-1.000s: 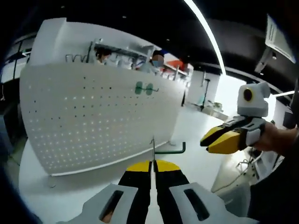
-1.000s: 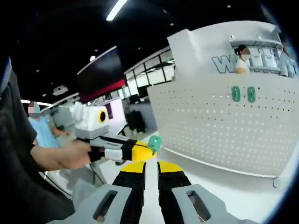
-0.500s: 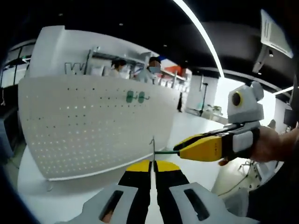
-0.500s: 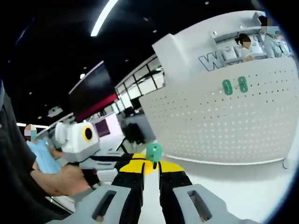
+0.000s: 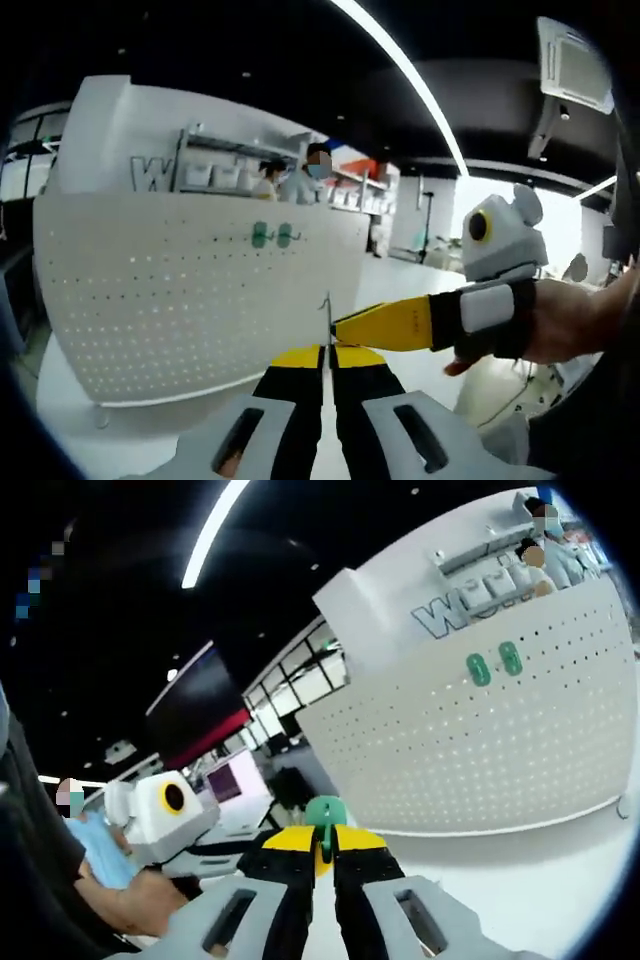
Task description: Insert the hook assembly into the mounting plate slot until the hook locks in place.
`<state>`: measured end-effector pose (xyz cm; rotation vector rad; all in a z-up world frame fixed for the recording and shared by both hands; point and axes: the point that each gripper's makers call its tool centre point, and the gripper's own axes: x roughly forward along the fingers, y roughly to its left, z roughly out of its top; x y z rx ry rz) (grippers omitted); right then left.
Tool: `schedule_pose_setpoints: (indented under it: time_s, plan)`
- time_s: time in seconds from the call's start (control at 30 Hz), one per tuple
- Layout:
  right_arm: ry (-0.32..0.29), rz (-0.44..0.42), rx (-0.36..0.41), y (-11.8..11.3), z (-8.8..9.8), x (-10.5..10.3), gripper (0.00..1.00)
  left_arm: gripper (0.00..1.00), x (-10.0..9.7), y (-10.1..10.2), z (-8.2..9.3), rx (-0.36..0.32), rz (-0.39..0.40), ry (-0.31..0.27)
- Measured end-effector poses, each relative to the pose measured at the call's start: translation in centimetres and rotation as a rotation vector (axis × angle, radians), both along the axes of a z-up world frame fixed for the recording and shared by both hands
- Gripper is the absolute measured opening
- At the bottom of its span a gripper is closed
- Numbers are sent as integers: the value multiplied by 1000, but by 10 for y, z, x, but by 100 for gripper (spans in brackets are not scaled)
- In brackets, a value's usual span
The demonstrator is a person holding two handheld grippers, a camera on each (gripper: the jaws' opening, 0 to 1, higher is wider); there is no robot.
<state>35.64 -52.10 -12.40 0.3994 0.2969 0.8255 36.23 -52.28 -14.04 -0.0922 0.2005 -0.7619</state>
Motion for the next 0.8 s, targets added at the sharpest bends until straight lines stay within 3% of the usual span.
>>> schedule_pose_setpoints:
  time_s: [0.33, 0.47, 0.67, 0.8]
  plan:
    - [10, -37, 23, -2, -1, 3, 1, 2, 0, -1, 0, 45, 8, -30]
    - [56, -60, 97, -4, 2, 5, 2, 2, 1, -1, 4, 47, 30, -48]
    - [7, -78, 81, -4, 8, 5, 1, 2, 1, -1, 8, 58, 46, -75]
    - [6, -76, 77, -5, 8, 6, 0, 3, 1, -2, 8, 95, 44, -104]
